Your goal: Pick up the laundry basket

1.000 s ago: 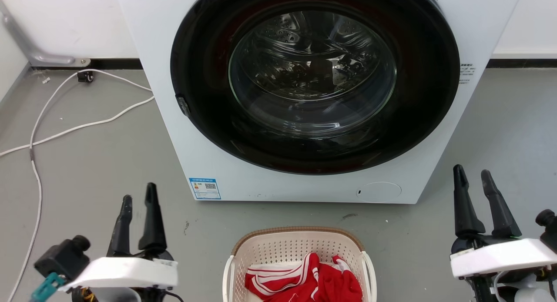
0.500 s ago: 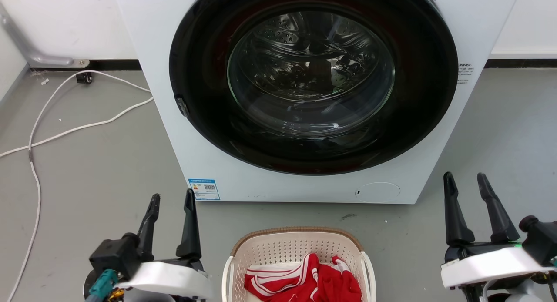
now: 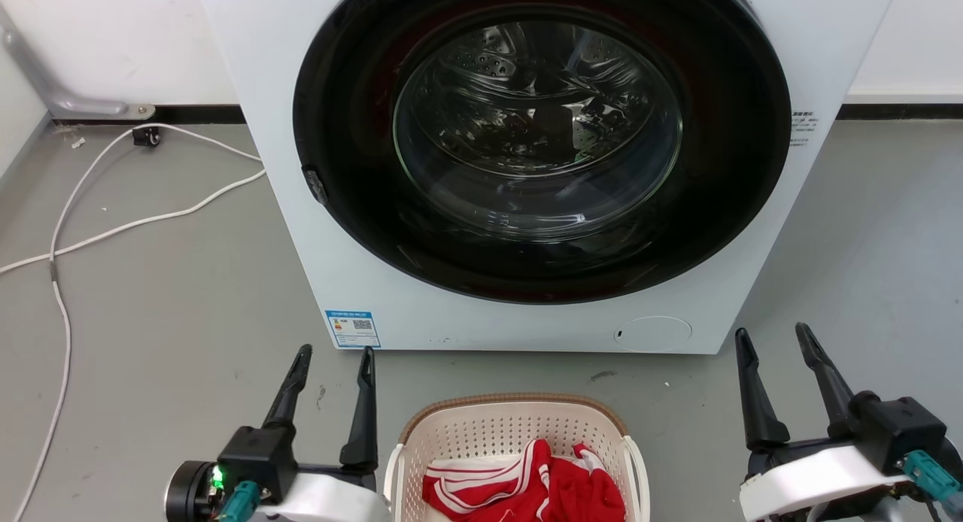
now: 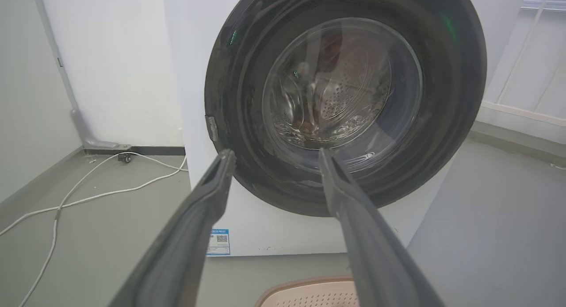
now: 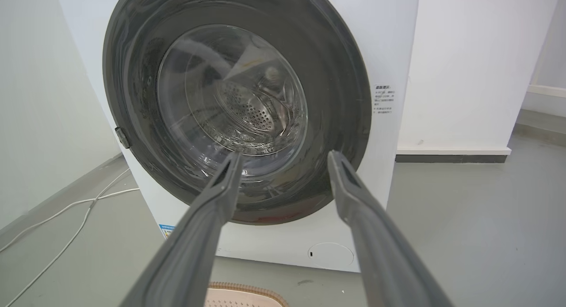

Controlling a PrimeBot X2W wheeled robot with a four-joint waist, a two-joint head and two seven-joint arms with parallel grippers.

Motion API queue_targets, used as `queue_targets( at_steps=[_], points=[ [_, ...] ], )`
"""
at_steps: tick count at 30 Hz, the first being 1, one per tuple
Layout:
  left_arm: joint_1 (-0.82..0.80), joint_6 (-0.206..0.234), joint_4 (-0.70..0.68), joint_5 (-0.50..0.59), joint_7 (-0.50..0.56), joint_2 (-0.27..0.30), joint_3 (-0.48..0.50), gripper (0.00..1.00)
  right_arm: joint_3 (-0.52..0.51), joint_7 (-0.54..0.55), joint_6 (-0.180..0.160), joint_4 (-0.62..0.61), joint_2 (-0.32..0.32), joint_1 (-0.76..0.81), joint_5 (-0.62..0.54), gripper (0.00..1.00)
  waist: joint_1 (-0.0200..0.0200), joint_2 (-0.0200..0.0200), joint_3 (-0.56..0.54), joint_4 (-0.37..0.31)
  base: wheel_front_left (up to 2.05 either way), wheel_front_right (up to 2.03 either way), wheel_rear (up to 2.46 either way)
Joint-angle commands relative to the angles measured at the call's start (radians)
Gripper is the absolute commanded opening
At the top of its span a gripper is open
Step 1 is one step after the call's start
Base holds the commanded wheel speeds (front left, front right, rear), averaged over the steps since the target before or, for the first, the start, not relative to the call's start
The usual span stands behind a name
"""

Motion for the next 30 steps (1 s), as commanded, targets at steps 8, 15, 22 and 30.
queue_targets(
  at_steps=[8, 15, 22, 30],
  points=[
    [0.019, 0.001, -0.017, 0.015, -0.031, -0.014, -0.011, 1.0, -0.009, -0.034, 0.0, 0.002, -0.003, 0.016, -0.027, 1.0, -0.0001, 0.0, -0.005, -0.002, 0.0, 0.0, 0.0],
    [0.048, -0.085, 0.008, 0.019, -0.044, -0.058, 0.04, 1.0, -0.018, -0.039, 0.0, 0.041, -0.003, 0.028, 0.026, 1.0, -0.0001, 0.0, -0.01, -0.002, 0.0, 0.0, 0.0],
    [0.061, -0.141, 0.067, 0.098, -0.057, -0.084, 0.079, 1.0, -0.011, -0.052, 0.0, 0.067, -0.003, 0.031, 0.008, 1.0, -0.0001, 0.0, -0.013, -0.003, 0.0, 0.0, 0.0],
    [0.077, -0.17, 0.092, 0.16, -0.073, -0.114, 0.106, 1.0, -0.009, -0.066, 0.0, 0.071, -0.003, 0.03, -0.036, 1.0, -0.0001, 0.0, -0.017, -0.004, 0.0, 0.0, 0.0]
  ],
)
